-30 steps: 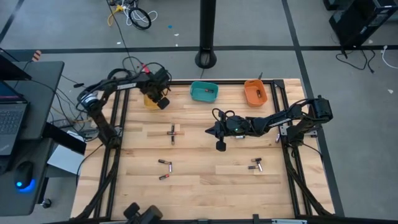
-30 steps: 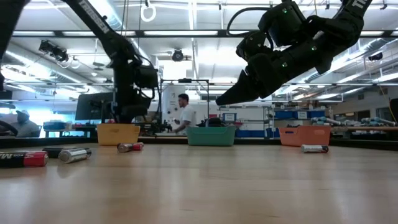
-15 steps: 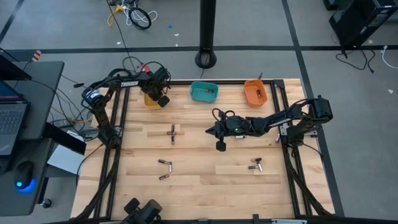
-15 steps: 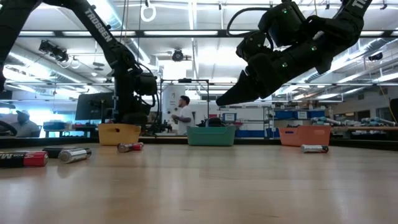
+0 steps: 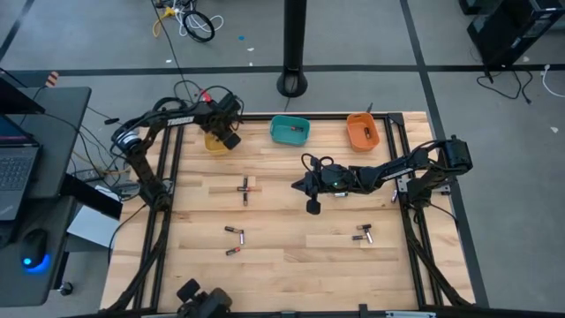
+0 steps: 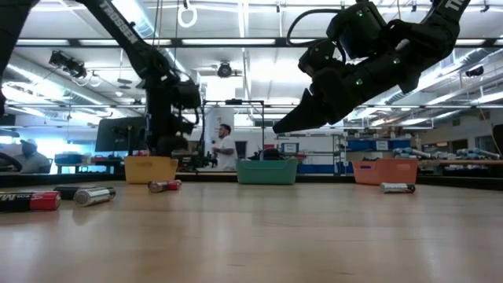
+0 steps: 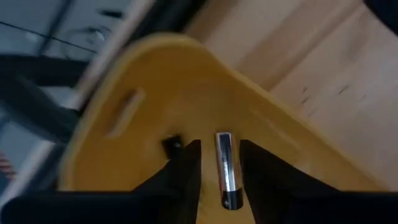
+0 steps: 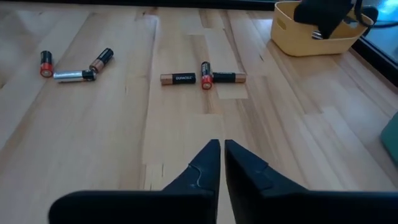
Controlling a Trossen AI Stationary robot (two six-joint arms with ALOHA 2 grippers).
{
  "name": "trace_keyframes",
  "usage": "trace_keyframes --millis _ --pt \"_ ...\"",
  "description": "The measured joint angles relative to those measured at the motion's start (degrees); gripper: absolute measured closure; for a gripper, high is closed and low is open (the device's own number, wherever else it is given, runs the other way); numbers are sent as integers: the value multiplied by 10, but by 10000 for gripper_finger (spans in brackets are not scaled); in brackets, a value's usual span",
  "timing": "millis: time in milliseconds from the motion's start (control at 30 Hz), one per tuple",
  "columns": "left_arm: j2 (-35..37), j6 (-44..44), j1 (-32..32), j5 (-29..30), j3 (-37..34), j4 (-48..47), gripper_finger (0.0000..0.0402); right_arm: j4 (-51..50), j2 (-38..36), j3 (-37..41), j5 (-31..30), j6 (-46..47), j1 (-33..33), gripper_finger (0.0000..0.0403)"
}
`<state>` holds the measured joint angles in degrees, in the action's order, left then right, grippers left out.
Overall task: Sort batteries
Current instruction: Put the silver battery into the yellow bin, then put the brown battery into the orange bin
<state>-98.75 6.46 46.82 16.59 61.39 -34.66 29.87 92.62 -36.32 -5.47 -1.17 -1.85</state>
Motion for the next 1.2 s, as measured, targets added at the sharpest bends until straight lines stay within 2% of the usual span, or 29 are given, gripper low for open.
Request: trace_keyframes --millis 167,267,367,500,667,767,900,1067,1200 --pt "69 8 -37 19 -7 57 333 0 0 0 -7 -8 0 380" --pt "120 6 -63 19 -36 118 367 0 0 0 -10 -8 0 394" --pt "170 4 -91 19 -81 197 393 0 0 0 -10 5 0 390" --pt "226 5 -132 7 -158 311 390 -23 -10 0 -10 29 0 394" --pt "267 6 -188 -27 -250 447 390 -100 -52 0 -32 65 13 395" --pt "274 6 -222 -44 -289 521 393 -222 -89 -17 -42 92 28 390" --pt "275 8 -260 -51 -321 579 394 -448 -127 -74 -63 146 64 390" --pt "275 9 -286 -51 -336 592 394 -693 -148 -145 -57 251 119 382" --pt "275 18 -295 -50 -341 596 395 -806 -156 -160 -37 321 161 361"
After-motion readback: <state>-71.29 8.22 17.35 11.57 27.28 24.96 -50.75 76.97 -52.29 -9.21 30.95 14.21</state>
